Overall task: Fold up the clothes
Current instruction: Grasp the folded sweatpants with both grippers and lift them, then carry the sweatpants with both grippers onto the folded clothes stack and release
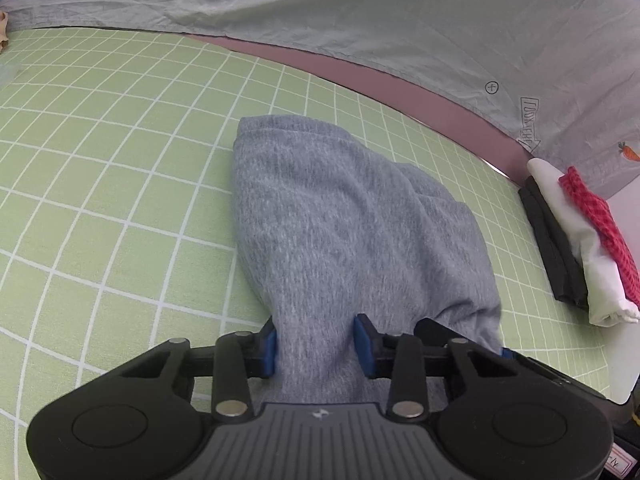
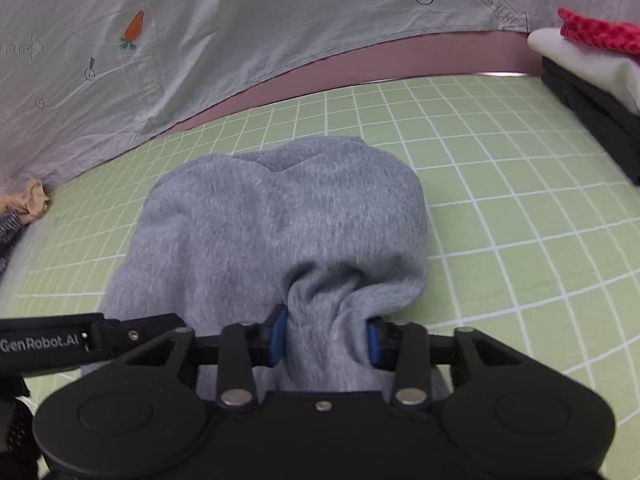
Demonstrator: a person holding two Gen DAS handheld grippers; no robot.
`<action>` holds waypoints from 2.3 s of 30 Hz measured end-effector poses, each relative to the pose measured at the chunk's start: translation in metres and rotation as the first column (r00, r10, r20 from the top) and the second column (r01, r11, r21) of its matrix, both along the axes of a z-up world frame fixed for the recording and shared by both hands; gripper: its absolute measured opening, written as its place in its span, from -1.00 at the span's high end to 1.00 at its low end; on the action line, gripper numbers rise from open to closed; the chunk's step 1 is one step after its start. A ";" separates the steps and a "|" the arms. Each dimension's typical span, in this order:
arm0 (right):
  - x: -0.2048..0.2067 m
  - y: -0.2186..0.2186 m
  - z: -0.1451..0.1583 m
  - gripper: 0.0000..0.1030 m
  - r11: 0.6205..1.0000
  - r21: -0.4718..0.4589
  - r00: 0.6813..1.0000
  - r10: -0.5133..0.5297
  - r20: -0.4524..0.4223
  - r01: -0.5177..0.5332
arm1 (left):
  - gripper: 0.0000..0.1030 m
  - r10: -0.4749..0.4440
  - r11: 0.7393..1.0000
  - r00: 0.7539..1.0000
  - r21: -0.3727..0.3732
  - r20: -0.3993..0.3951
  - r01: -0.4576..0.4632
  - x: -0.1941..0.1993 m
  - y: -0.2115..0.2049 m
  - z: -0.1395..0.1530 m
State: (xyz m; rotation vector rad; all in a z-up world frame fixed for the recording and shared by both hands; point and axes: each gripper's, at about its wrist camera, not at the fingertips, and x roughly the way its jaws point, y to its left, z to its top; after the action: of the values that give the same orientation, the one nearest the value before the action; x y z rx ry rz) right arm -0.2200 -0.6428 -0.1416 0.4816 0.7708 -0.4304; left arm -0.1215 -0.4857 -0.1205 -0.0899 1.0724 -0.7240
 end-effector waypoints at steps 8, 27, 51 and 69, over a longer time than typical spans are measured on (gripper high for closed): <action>-0.040 0.047 0.058 0.47 0.998 0.041 0.996 -0.041 0.076 0.038 | 0.47 -0.094 0.992 0.995 -0.094 -0.045 0.090 -0.024 0.024 0.051; -0.177 -0.011 0.154 0.53 0.987 -0.098 0.987 -0.113 0.118 0.125 | 0.47 -0.310 0.938 0.950 -0.148 0.043 0.313 -0.153 -0.060 0.132; -0.202 -0.367 0.225 0.54 0.844 -0.504 0.962 -0.050 0.269 0.185 | 0.30 -0.217 0.876 0.890 -0.323 0.402 0.359 -0.185 -0.421 0.196; -0.240 -0.373 0.114 -0.64 0.891 -0.233 0.921 -0.377 0.102 0.390 | -0.58 -0.160 0.986 0.943 0.089 0.292 0.140 -0.173 -0.366 0.092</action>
State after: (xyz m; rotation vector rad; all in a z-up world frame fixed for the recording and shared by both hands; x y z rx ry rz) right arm -0.4601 -1.0154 -0.0277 0.4062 0.5557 -0.8708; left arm -0.2942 -0.8521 -0.0280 0.1577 0.8174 -0.8094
